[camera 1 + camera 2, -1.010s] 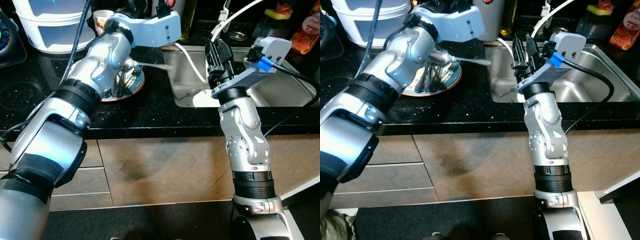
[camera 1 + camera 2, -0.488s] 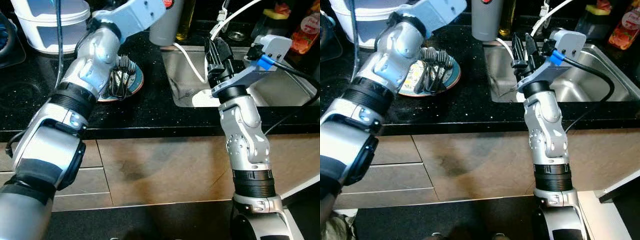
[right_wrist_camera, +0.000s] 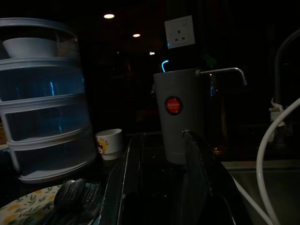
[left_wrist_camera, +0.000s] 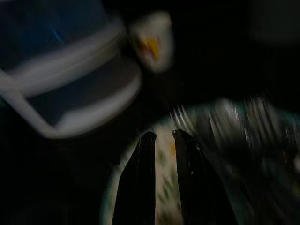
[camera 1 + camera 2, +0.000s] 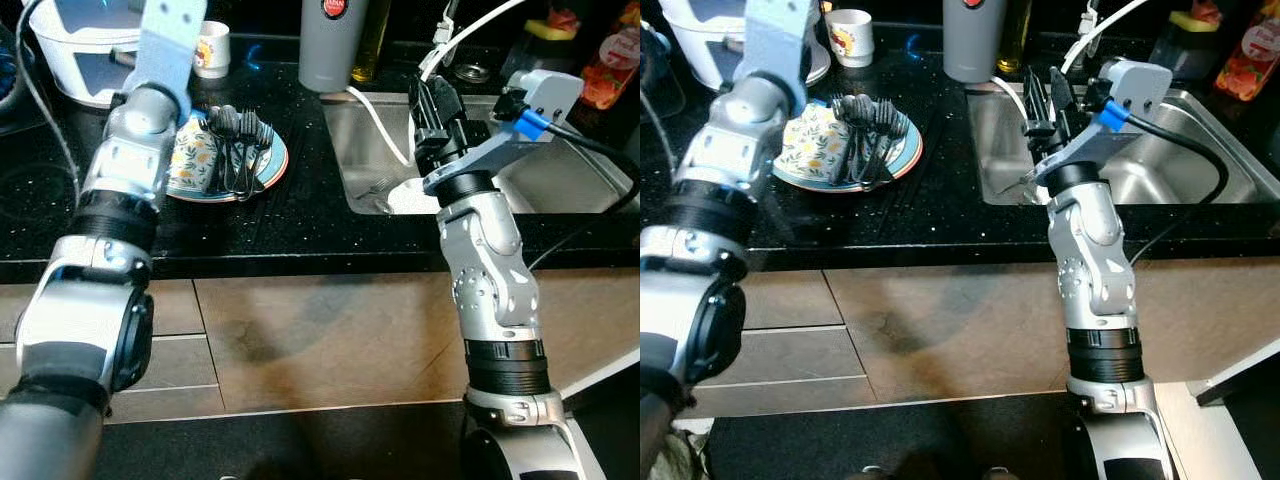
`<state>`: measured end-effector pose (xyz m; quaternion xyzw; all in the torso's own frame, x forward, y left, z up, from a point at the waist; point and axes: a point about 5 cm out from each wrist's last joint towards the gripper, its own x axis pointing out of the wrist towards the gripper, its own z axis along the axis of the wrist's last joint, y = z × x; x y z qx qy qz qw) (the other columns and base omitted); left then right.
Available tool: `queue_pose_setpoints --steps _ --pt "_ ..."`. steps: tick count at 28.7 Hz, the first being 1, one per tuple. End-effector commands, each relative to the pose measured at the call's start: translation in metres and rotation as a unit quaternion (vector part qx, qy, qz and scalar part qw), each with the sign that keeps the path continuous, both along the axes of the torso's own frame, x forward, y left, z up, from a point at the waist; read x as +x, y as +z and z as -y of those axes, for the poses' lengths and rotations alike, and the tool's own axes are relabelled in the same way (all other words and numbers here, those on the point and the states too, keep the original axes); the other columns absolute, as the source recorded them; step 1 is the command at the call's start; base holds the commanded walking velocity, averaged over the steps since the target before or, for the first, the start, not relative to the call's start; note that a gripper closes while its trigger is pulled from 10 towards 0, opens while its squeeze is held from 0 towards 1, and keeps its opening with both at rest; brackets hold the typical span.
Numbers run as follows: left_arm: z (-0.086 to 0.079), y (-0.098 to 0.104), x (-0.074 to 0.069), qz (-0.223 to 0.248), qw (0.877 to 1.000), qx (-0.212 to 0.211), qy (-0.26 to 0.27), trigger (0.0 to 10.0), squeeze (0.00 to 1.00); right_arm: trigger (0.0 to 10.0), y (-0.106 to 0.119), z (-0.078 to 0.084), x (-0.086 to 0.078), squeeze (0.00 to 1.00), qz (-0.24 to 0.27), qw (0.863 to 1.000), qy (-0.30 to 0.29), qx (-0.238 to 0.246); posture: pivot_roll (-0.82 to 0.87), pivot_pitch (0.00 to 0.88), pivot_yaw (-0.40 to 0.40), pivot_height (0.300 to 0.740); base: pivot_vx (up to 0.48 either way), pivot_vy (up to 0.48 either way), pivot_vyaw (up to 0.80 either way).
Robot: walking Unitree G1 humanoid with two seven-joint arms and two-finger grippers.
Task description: Kitchen organization
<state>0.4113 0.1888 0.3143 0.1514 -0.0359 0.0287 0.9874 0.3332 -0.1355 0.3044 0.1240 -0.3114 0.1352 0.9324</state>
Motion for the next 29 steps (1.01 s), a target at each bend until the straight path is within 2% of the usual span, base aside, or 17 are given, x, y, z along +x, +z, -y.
queue_pose_setpoints --steps 1,2,3,4,5,6,9,14,15,17,18,22,29 --pt "0.008 -0.011 -0.002 -0.035 0.999 -0.010 -0.026 10.0 0.00 10.0 0.000 0.002 -0.001 0.00 -0.001 1.000 -0.001 0.002 0.17 0.103 -0.059 0.740 0.000 0.000 0.00" --pt "0.012 -0.013 -0.003 -0.040 0.998 -0.017 -0.035 10.0 0.00 10.0 -0.001 0.002 -0.001 0.00 -0.002 1.000 -0.001 0.002 0.17 0.103 -0.059 0.740 0.000 0.000 0.00" --pt "0.017 -0.014 -0.004 -0.037 0.999 -0.006 -0.039 10.0 0.00 10.0 -0.001 0.001 -0.001 0.00 -0.003 1.000 -0.001 0.002 0.17 0.103 -0.059 0.740 0.000 0.000 0.00" --pt "0.020 -0.014 -0.005 -0.036 0.999 -0.006 -0.039 10.0 0.56 10.0 -0.002 0.001 -0.001 0.00 -0.003 1.000 -0.001 0.002 0.17 0.103 -0.059 0.740 0.000 0.000 0.00" --pt "0.022 -0.015 -0.005 -0.037 0.999 -0.008 -0.038 10.0 0.56 10.0 -0.002 0.001 -0.001 0.00 -0.004 1.000 0.000 0.002 0.17 0.103 -0.059 0.740 0.000 0.000 0.00" --pt "0.027 -0.014 -0.005 -0.036 0.998 -0.007 -0.043 10.0 1.00 10.0 -0.002 0.001 -0.001 0.00 -0.004 1.000 0.000 0.002 0.17 0.103 -0.059 0.740 0.000 0.000 0.00" --pt "0.040 -0.013 -0.005 -0.045 0.997 -0.033 -0.057 10.0 1.00 10.0 -0.001 0.001 -0.002 0.00 -0.003 1.000 0.000 0.001 0.17 0.103 -0.059 0.740 0.000 0.000 0.00" --pt "0.047 -0.019 -0.005 -0.074 0.994 -0.052 -0.059 10.0 1.00 10.0 -0.001 0.001 -0.001 0.00 -0.003 1.000 -0.001 0.002 0.16 0.108 -0.054 0.740 0.000 0.000 0.00" --pt "0.046 -0.023 -0.004 -0.089 0.993 -0.063 -0.050 10.0 0.00 10.0 -0.001 0.001 -0.002 0.00 -0.003 1.000 -0.001 0.002 0.16 0.108 -0.054 0.740 0.000 0.000 0.00" --pt "0.046 -0.025 -0.004 -0.098 0.992 -0.070 -0.043 10.0 0.00 10.0 -0.001 0.001 -0.002 0.00 -0.003 1.000 -0.001 0.002 0.16 0.108 -0.054 0.740 0.000 0.000 0.00" --pt "0.043 -0.032 -0.001 -0.115 0.990 -0.083 -0.024 10.0 0.00 10.0 -0.001 0.001 -0.002 0.00 -0.004 1.000 0.000 0.003 0.16 0.108 -0.049 0.740 0.000 0.000 0.00" --pt "0.041 -0.036 0.001 -0.126 0.988 -0.093 -0.014 10.0 0.00 10.0 -0.001 0.000 -0.002 0.00 -0.003 1.000 0.000 0.003 0.16 0.108 -0.048 0.740 0.000 0.000 0.00" --pt "0.041 -0.048 0.003 -0.165 0.979 -0.117 -0.027 10.0 0.00 10.0 -0.001 0.000 -0.002 0.00 -0.002 1.000 -0.001 0.005 0.17 0.107 -0.045 0.740 0.000 0.000 0.00"
